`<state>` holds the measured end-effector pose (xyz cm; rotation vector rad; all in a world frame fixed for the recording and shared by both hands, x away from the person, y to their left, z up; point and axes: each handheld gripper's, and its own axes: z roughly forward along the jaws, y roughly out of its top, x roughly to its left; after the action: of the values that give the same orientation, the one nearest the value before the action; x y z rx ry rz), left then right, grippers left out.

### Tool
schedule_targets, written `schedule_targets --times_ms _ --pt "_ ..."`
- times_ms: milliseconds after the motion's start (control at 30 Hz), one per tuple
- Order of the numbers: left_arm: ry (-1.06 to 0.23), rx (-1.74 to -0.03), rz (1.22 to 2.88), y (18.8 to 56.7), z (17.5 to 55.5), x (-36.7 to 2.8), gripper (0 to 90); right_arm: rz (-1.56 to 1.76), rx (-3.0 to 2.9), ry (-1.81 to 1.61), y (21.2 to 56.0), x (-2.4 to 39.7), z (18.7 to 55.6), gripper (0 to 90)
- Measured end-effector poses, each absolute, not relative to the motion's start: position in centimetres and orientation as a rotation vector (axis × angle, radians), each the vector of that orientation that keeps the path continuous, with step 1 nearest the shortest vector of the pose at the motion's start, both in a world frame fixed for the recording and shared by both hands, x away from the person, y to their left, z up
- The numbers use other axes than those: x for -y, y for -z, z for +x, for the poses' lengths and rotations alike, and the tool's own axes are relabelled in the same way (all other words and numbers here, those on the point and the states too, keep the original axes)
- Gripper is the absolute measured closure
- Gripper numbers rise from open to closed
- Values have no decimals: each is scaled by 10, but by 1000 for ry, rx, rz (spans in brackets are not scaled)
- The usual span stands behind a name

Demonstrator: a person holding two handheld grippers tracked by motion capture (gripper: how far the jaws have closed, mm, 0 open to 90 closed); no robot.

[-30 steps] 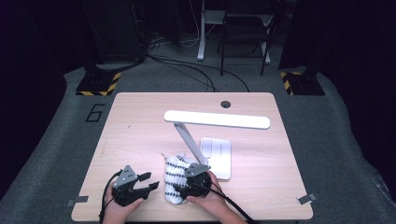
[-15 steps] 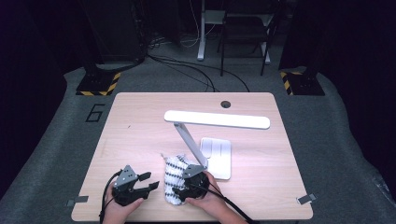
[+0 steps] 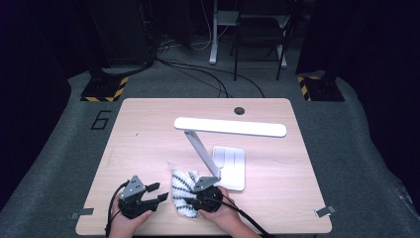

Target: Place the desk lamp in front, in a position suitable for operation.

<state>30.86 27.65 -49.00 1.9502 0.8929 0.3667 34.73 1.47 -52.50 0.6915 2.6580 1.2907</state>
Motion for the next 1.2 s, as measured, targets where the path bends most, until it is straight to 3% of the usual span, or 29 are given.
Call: schedule_targets --times_ms 367,633,1200 --pt "-378 -900 1935 490 308 -278 468 613 -2673 -1326 504 3 336 748" --pt "-376 -896 1951 491 309 -276 468 632 -2654 -1466 483 51 313 749" --pt "-363 -896 1953 491 314 -272 454 836 -2426 -1553 471 141 323 748"
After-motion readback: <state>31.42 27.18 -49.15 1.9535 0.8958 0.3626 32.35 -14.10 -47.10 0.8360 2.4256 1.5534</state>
